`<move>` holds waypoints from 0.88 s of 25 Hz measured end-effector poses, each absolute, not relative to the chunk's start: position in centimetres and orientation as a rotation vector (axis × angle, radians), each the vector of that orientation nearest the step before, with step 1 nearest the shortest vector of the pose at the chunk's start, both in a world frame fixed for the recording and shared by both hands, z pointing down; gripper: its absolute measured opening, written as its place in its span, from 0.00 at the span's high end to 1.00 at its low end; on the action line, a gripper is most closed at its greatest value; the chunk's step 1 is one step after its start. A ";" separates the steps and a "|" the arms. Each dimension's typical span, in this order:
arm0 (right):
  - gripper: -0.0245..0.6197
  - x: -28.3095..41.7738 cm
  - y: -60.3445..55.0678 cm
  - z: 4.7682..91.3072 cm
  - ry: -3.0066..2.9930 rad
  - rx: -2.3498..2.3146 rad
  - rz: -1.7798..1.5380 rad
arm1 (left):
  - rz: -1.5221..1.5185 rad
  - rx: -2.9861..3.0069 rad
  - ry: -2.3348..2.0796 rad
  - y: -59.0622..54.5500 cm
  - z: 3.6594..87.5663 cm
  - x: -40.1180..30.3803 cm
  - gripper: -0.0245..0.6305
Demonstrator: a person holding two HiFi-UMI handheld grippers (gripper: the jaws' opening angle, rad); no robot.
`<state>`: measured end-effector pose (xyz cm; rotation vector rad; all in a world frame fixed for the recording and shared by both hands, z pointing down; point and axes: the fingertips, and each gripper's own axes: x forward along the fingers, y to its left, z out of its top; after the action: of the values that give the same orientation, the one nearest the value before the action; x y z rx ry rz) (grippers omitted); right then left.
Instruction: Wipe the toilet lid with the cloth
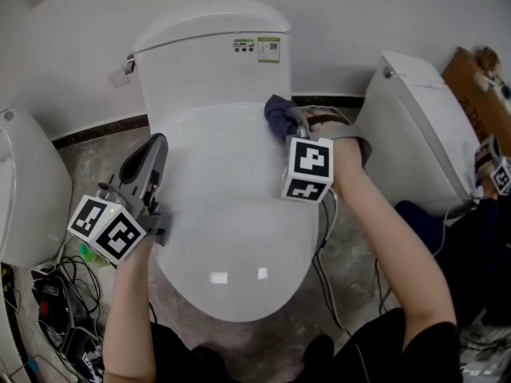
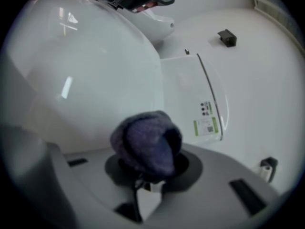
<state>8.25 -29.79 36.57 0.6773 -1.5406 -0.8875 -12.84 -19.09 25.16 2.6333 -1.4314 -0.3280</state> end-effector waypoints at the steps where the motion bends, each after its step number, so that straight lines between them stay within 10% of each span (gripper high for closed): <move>1: 0.81 8.6 -29.9 36.6 -1.539 0.681 -0.883 | -0.327 2.633 -1.433 -19.1 25.2 -12.9 0.95; 11: 0.81 7.4 -29.4 34.7 -1.563 0.713 -0.900 | -0.359 2.616 -1.466 -19.1 24.4 -14.3 0.95; 22: 0.81 -10.9 -22.2 31.8 -1.754 0.557 -1.106 | -0.440 2.574 -1.548 -19.2 22.8 -17.1 0.95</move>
<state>-10.92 -22.21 31.83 0.5567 -1.7535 -1.1057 -17.12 -19.16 22.81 2.5737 -1.5479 -0.4400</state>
